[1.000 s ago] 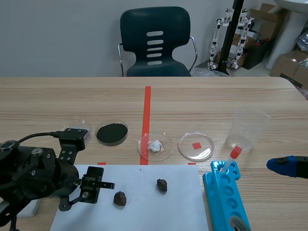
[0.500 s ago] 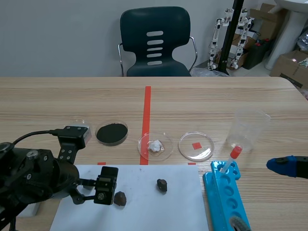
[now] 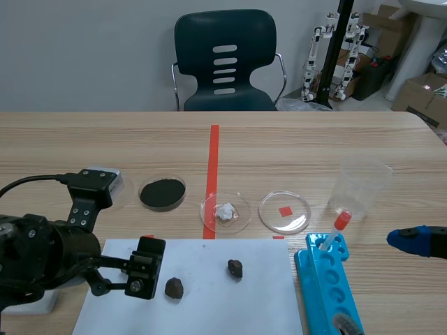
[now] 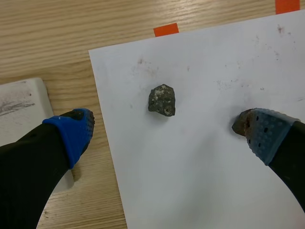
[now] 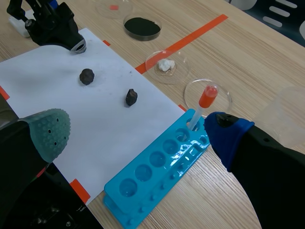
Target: Put the mineral in the empty petri dish
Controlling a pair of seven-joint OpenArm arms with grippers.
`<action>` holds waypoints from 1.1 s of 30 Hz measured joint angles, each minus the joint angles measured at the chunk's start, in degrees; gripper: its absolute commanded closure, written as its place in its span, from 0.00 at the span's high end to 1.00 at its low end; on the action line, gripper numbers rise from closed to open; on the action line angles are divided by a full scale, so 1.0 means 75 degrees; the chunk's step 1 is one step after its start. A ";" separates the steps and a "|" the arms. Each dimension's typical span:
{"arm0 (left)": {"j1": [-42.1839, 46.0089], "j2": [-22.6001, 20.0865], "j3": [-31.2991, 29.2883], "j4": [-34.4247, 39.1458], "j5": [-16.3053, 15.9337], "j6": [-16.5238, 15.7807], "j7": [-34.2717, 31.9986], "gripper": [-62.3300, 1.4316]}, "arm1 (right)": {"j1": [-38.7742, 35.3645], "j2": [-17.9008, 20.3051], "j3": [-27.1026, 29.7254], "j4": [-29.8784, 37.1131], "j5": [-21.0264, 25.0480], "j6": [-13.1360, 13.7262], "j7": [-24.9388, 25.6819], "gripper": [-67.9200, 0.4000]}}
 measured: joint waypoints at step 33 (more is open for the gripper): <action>0.0009 -0.0050 -0.0009 0.0163 0.0163 -0.0006 0.0052 1.00 | 0.0000 0.0000 0.0000 0.0000 0.0000 0.0003 0.0000 0.86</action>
